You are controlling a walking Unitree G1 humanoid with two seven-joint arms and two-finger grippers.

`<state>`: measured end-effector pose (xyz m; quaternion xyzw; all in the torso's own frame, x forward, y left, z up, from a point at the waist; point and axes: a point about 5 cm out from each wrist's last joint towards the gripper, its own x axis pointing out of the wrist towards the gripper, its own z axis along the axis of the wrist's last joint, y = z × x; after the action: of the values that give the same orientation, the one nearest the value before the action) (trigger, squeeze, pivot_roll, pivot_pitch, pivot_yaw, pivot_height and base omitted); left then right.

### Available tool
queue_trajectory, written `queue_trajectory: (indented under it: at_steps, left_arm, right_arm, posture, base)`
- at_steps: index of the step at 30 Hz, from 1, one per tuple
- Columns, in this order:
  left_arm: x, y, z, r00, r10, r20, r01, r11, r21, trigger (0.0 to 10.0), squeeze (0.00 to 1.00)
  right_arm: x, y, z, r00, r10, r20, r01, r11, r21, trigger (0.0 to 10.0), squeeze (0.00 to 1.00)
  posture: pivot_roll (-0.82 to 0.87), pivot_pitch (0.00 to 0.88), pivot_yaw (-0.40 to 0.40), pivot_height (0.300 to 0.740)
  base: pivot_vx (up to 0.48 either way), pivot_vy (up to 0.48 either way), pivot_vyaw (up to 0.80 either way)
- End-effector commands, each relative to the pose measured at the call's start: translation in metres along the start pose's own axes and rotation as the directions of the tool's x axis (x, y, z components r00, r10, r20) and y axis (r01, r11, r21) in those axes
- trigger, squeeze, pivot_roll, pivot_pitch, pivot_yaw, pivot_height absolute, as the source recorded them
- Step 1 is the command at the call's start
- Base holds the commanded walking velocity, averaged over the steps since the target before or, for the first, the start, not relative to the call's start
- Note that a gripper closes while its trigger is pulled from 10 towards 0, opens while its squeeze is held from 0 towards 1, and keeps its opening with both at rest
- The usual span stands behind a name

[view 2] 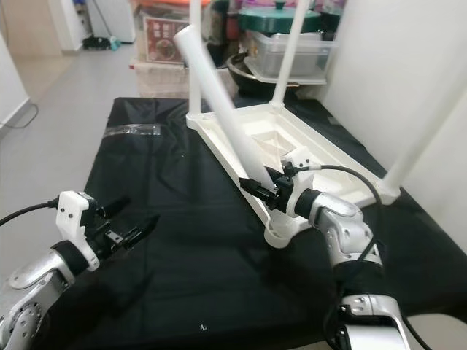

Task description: Building children table

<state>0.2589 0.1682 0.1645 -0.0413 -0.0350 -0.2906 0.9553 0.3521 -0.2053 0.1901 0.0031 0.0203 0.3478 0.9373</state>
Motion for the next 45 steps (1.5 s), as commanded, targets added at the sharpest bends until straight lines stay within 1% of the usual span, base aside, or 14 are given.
queue_trajectory:
  at_steps: [1,12,16,20,22,23,26,28,29,33,34,37,38,45]
  left_arm:
    - [-0.003,0.003,0.000,1.000,0.016,-0.007,-0.016,1.000,0.022,10.0,0.00]
    - [-0.005,0.005,-0.001,1.000,0.015,-0.018,-0.015,0.999,0.028,10.0,0.00]
    - [0.000,0.002,0.001,0.999,-0.029,-0.015,0.029,1.000,-0.001,10.0,0.00]
    - [0.001,-0.002,0.002,0.998,-0.066,-0.012,0.065,0.998,-0.017,10.0,0.00]
    - [0.001,-0.012,0.010,0.980,-0.197,0.001,0.197,0.978,-0.066,10.0,0.00]
    - [0.001,-0.012,0.010,0.980,-0.197,0.001,0.197,0.978,-0.066,10.0,0.00]
    - [0.002,-0.020,0.020,0.946,-0.322,0.036,0.324,0.936,-0.138,10.0,0.00]
    - [0.002,-0.022,0.022,0.936,-0.349,0.044,0.351,0.923,-0.154,10.0,0.00]
    - [0.002,-0.027,0.026,0.910,-0.410,0.058,0.414,0.892,-0.182,10.0,0.00]
    - [0.002,-0.028,0.027,0.902,-0.426,0.063,0.430,0.882,-0.192,10.0,0.00]
    - [0.002,-0.029,0.028,0.892,-0.449,0.056,0.451,0.871,-0.193,10.0,0.00]
    - [0.002,-0.028,0.028,0.886,-0.461,0.048,0.462,0.867,-0.189,10.0,0.00]
    - [0.003,-0.027,0.029,0.882,-0.469,0.040,0.468,0.865,-0.184,10.0,0.00]
    - [0.002,-0.020,0.032,0.888,-0.458,0.033,0.456,0.872,-0.179,10.0,0.00]
  right_arm:
    - [0.000,-0.003,0.002,0.999,-0.030,0.037,0.030,1.000,0.008,0.0,0.00]
    - [-0.010,-0.006,-0.010,0.989,-0.122,0.079,0.121,0.993,0.011,0.0,0.00]
    - [-0.003,-0.004,0.002,0.960,-0.207,0.188,0.197,0.978,0.073,0.0,0.00]
    - [0.002,0.001,0.009,0.946,-0.230,0.231,0.213,0.972,0.095,0.0,0.00]
    - [0.024,0.026,0.036,0.908,-0.209,0.362,0.146,0.970,0.195,0.0,0.00]
    - [0.024,0.026,0.036,0.908,-0.209,0.362,0.146,0.970,0.195,0.0,0.00]
    - [0.046,0.053,0.058,0.866,-0.162,0.473,0.015,0.954,0.299,0.0,0.00]
    - [0.050,0.057,0.061,0.858,-0.149,0.491,-0.018,0.948,0.318,0.0,0.00]
    - [0.057,0.071,0.070,0.834,-0.086,0.544,-0.130,0.929,0.346,0.0,0.00]
    - [0.059,0.078,0.073,0.825,-0.048,0.563,-0.186,0.918,0.351,0.0,0.00]
    - [0.061,0.092,0.075,0.814,0.036,0.580,-0.276,0.902,0.332,0.0,0.00]
    - [0.062,0.103,0.076,0.802,0.104,0.589,-0.340,0.889,0.306,0.0,0.00]
    - [0.061,0.115,0.075,0.790,0.169,0.590,-0.401,0.870,0.287,0.0,0.00]
    - [0.058,0.133,0.071,0.770,0.260,0.583,-0.490,0.825,0.280,0.0,0.00]
  posture:
    - [0.08,0.000,-0.122,0.740]
    - [0.07,0.000,-0.102,0.740]
    - [0.06,0.000,-0.092,0.740]
    - [0.06,0.000,-0.092,0.740]
    - [0.07,0.000,-0.089,0.740]
    - [0.07,0.000,-0.089,0.740]
    - [0.08,0.000,-0.089,0.740]
    - [0.08,0.000,-0.089,0.740]
    - [0.08,0.000,-0.088,0.740]
    - [0.08,0.000,-0.087,0.740]
    - [0.08,0.000,-0.084,0.740]
    - [0.08,0.000,-0.083,0.740]
    - [0.08,0.000,-0.082,0.740]
    - [0.08,0.000,-0.083,0.740]
  base:
    - [0.000,0.000,0.00]
    - [0.000,0.000,0.00]
    - [0.000,0.000,0.00]
    - [0.000,0.000,0.00]
    - [0.000,0.000,0.00]
    - [0.000,0.000,0.00]
    - [0.000,0.000,0.00]
    - [0.000,0.000,0.00]
    - [0.000,0.000,0.00]
    - [0.000,0.000,0.00]
    - [0.000,0.000,0.00]
    - [0.000,0.000,0.00]
    - [0.000,0.000,0.00]
    - [0.000,0.000,0.00]
